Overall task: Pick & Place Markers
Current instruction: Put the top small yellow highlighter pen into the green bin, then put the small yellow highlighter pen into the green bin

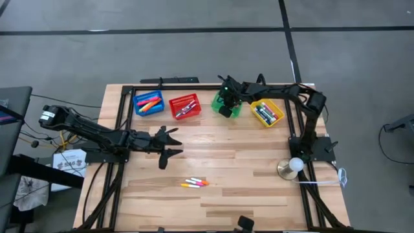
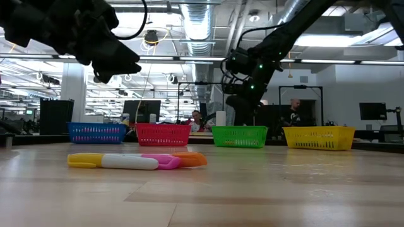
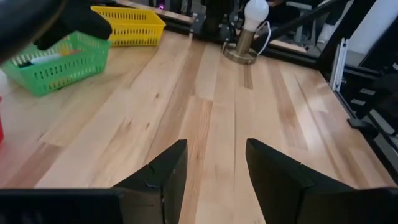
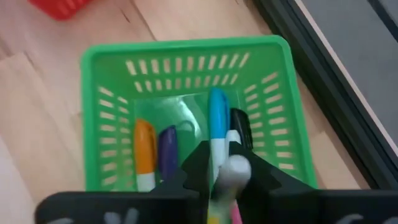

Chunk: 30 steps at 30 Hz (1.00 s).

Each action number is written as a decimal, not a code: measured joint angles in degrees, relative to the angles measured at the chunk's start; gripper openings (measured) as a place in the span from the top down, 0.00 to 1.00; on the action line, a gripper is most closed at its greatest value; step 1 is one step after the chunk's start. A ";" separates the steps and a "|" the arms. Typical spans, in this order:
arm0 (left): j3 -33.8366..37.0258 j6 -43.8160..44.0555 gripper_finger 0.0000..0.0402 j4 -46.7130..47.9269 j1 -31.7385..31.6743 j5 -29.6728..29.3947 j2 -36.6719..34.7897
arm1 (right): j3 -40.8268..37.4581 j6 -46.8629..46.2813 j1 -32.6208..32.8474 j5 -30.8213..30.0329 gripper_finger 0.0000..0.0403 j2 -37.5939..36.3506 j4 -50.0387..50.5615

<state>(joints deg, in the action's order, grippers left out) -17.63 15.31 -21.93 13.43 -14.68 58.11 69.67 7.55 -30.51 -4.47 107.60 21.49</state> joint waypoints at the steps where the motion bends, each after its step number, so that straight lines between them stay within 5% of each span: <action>1: 0.00 0.00 0.59 -0.11 -0.02 -0.19 0.00 | 0.00 0.00 -0.02 -0.04 0.86 0.27 -0.23; 17: 2.65 3.94 0.59 0.01 -2.18 -0.48 -1.12 | 3.22 -1.75 2.59 -0.07 0.49 0.37 4.34; 30: 3.48 7.65 0.59 0.00 -2.95 -0.04 -1.14 | 17.33 -3.03 5.65 -0.04 0.52 0.28 20.15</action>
<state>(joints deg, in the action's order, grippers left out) -14.15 22.96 -21.93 10.48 -14.72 56.97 87.00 4.52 -24.86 -4.51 107.87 41.64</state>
